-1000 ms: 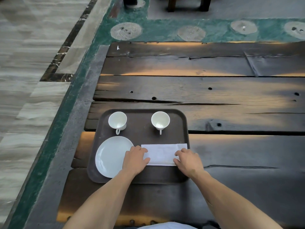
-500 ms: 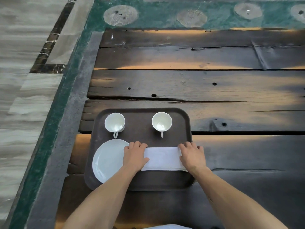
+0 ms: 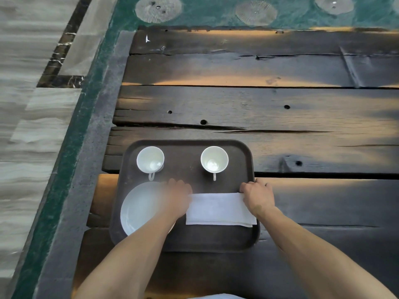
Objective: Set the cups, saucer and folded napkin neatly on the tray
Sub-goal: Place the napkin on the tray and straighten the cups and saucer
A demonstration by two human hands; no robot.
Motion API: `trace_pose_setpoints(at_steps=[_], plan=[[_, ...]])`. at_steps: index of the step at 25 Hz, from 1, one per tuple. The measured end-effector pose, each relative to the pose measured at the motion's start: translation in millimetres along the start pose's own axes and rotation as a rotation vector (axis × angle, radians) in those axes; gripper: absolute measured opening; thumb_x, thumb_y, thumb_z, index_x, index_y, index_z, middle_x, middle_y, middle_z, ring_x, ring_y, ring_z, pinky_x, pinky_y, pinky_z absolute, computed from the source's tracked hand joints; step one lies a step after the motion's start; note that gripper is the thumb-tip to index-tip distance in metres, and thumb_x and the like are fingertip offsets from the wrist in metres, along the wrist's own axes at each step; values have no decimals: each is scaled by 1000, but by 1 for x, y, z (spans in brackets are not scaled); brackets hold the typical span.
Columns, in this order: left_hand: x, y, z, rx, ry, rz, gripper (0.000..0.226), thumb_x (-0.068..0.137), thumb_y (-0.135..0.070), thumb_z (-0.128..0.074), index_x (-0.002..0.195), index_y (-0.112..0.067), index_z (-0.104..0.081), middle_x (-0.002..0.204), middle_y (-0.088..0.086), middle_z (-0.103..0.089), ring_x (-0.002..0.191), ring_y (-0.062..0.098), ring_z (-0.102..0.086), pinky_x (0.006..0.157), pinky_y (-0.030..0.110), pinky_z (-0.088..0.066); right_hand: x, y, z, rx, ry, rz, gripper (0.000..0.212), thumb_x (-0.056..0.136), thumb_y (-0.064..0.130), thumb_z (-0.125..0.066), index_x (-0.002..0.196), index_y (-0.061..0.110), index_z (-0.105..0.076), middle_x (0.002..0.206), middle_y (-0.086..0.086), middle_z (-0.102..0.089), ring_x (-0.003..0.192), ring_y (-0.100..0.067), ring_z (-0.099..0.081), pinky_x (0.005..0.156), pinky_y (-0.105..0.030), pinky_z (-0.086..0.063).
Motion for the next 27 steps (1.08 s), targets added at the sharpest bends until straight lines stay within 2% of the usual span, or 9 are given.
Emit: trace_pose_setpoints(at_steps=[6, 15, 21, 24, 27], plan=[[5, 8, 2, 46, 26, 11, 15, 97, -26, -52, 106, -32, -62, 112, -8, -54, 115, 21, -37, 110, 45, -13, 2, 6, -2, 74, -24, 6, 30, 86, 2, -47, 100, 24, -62, 101, 3, -68, 108, -23, -47, 77, -36, -31], [0, 6, 2, 104, -11, 73, 22, 92, -18, -48, 110, -29, -57, 113, -3, -48, 111, 23, -38, 108, 45, -19, 2, 9, -7, 132, -44, 19, 27, 93, 7, -48, 110, 26, -59, 107, 3, -67, 110, -22, -44, 84, -35, -36], [-7, 3, 0, 189, -90, 109, 25, 88, -18, -52, 111, -27, -53, 110, -2, -50, 106, 23, -43, 107, 45, -21, -11, 16, -2, -16, -141, -22, 28, 93, 13, -52, 118, 24, -53, 120, -3, -49, 115, -27, -43, 83, -36, -33], [-14, -11, 0, 170, -165, 26, 39, 81, -8, -54, 117, -25, -55, 117, 1, -51, 108, 25, -46, 112, 45, -21, -27, 32, -8, 19, -216, 40, 34, 90, 13, -54, 124, 20, -56, 127, -6, -52, 122, -32, -43, 97, -42, -36], [-27, -29, -11, 4, -223, -126, 44, 88, -14, -57, 132, -17, -56, 136, 7, -51, 126, 28, -46, 114, 42, -28, -43, 51, -21, 100, -281, 150, 43, 91, 27, -59, 132, 15, -58, 136, -8, -56, 134, -35, -44, 110, -51, -35]])
Point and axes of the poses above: each hand's wrist, its own x-axis towards the middle knuckle, its own z-axis out of the back of the hand, y = z × x, the point moved 5 cm from there along x, towards the middle knuckle
